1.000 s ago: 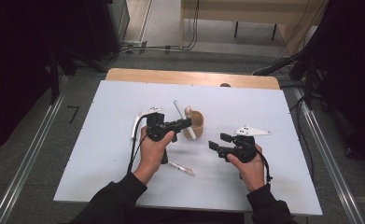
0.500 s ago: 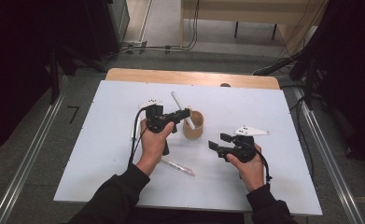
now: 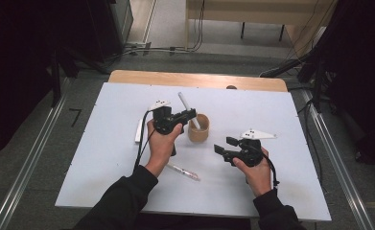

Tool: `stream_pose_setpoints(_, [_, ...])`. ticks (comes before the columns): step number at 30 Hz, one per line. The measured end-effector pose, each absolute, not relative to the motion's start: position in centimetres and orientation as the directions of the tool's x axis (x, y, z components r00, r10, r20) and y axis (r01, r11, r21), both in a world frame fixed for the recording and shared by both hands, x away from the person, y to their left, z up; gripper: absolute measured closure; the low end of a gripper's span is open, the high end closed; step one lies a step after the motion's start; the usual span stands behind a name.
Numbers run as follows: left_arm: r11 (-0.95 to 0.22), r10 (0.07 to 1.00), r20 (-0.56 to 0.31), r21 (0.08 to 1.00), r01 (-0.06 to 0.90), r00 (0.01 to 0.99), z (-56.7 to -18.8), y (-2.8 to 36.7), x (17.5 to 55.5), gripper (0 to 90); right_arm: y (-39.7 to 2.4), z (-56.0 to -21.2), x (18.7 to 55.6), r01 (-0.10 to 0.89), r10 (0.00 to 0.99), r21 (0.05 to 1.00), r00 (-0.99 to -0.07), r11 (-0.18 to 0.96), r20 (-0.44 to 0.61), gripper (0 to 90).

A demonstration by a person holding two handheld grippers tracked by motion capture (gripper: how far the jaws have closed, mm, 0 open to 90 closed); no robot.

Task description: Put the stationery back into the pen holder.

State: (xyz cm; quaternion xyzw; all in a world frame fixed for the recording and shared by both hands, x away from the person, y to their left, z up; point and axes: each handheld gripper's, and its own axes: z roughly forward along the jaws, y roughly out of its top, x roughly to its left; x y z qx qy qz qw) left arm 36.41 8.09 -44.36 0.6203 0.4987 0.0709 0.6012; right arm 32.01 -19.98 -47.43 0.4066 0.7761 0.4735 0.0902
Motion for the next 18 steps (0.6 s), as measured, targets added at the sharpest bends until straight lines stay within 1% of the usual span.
stream_pose_setpoints(18, [0.139, 0.759, -0.429, 0.842, 0.521, 0.490, -45.7, 7.5, 36.4, 79.0, -19.8, -47.6, 32.0, 0.548, 0.714, 0.803, -0.657, 0.231, 0.242, 31.1])
